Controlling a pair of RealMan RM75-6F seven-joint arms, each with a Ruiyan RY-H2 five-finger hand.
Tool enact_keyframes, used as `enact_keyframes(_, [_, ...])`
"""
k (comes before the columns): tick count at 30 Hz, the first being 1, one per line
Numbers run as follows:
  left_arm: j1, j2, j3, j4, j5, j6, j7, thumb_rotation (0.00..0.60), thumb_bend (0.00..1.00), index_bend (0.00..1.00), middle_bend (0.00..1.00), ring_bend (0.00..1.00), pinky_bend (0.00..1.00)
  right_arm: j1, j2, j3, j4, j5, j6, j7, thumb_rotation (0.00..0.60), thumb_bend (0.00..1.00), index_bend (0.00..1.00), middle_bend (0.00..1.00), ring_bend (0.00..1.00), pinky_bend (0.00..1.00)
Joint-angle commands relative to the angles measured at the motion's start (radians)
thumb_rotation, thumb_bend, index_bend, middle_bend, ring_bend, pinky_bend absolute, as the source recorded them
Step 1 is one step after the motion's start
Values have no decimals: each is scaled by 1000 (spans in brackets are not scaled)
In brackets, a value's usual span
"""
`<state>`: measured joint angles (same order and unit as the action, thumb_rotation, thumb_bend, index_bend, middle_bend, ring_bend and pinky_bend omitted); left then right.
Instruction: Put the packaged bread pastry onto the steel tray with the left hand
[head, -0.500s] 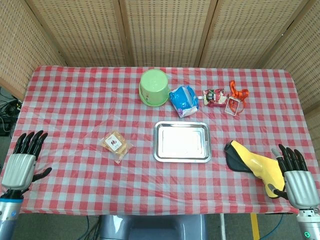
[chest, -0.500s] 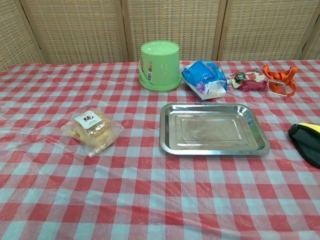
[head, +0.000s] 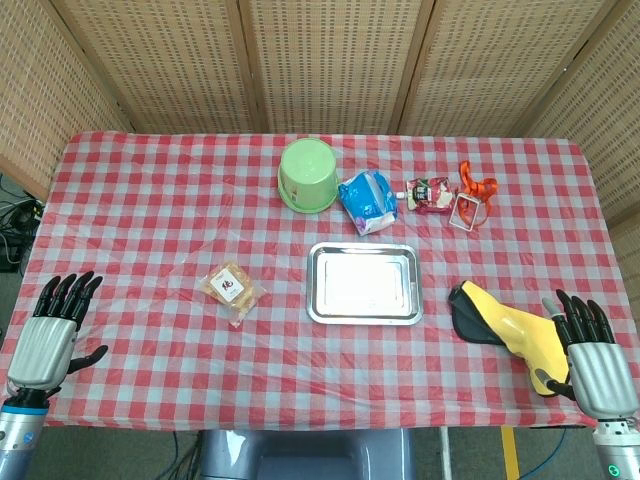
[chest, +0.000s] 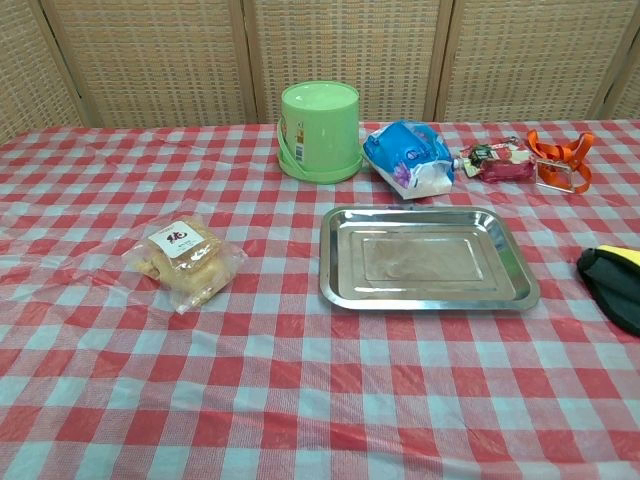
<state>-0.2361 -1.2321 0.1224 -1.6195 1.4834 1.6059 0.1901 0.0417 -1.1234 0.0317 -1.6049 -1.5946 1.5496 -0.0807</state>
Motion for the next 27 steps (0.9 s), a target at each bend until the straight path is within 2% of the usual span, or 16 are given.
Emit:
enact_keyframes(1, [1,9,-8,-12,6,-13,-8,600,87,0,0,0,0,2,0,2,2,4,-3,2,600,89,54,0,0,0])
enact_keyframes(8, [-17,26,-36,-36,4,-69,-7,600,87,0,0,0,0,6,-1,6,9,17,-15,8,600,90,53,0,0,0])
enact_keyframes(14, [-85,37,-91,-84,-1,-153,64,600,88,0,0,0,0,7,0,12,12,28,-19,21,600,89,53,0,0,0])
enact_keyframes(17, [-131,35,-125,-109,-28,-220,103,600,89,0,0,0,0,9,1,13,14,33,-25,25,600,89,53,0,0,0])
enact_keyframes(22, [-241,6,-195,-124,-125,-392,198,600,94,0,0,0,0,14,0,15,20,48,-41,33,600,89,54,0,0,0])
enact_keyframes(27, [-339,-29,-225,-99,-200,-551,261,600,94,0,0,0,0,18,-2,18,27,64,-55,37,600,90,54,0,0,0])
